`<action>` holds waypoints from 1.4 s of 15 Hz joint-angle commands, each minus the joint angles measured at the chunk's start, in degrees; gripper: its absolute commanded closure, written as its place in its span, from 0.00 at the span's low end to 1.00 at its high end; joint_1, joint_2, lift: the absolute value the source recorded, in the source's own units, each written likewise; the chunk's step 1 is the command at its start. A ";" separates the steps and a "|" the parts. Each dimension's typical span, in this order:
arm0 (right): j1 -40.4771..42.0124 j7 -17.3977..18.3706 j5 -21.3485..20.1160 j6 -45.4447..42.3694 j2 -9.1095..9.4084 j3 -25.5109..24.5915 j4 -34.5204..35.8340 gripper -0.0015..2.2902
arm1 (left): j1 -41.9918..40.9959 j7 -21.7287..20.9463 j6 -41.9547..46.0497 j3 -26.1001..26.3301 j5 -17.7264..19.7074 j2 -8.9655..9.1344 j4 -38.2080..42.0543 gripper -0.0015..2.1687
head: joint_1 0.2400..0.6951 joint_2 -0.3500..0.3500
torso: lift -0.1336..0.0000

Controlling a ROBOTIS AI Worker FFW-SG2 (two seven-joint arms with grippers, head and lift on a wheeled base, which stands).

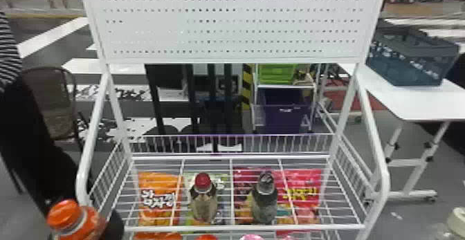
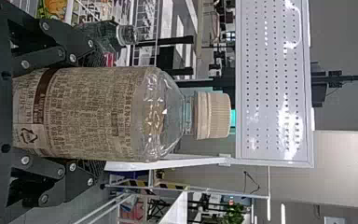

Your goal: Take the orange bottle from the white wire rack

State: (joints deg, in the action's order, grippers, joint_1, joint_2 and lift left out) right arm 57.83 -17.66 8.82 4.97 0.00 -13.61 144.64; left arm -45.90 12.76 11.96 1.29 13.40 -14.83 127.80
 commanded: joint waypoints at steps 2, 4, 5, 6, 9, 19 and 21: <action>0.00 0.00 -0.12 -0.79 0.05 0.69 -0.58 0.51 | -8.16 -0.45 7.06 -1.72 -0.84 0.42 3.60 0.96 | 0.57 0.50 | 1.00; -0.09 0.00 -0.03 -0.97 0.05 0.96 -0.58 0.51 | -11.06 -0.45 7.94 -2.43 -1.72 0.77 4.92 0.96 | 0.57 0.50 | 1.00; -0.09 0.00 0.06 -0.97 0.05 0.96 -0.67 0.51 | -12.02 -0.54 8.29 -2.96 -1.89 0.94 5.36 0.96 | 0.57 0.50 | 1.00; -0.09 0.00 0.14 -0.97 0.05 0.87 -0.76 0.51 | -12.90 -0.54 8.29 -3.83 -1.89 1.12 5.62 0.96 | 0.57 0.50 | 1.00; -0.09 0.00 0.23 -0.97 0.05 0.69 -1.02 0.51 | -13.52 -0.72 8.46 -5.06 -1.80 2.09 5.80 0.96 | 0.57 0.50 | 1.00; -0.09 0.00 0.23 -1.32 0.05 0.78 -0.85 0.51 | -13.43 -0.80 6.88 -5.33 -1.72 2.09 6.32 0.96 | 0.57 0.50 | 1.00; -0.09 0.00 0.23 -1.32 0.05 0.78 -0.85 0.51 | -13.34 -0.80 6.88 -5.33 -1.63 2.09 6.24 0.96 | 0.57 0.50 | 1.00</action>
State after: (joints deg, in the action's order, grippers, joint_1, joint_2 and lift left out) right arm 57.74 -17.66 9.05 3.64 0.00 -12.85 143.78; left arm -59.29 11.95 18.87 -4.04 11.70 -12.74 134.13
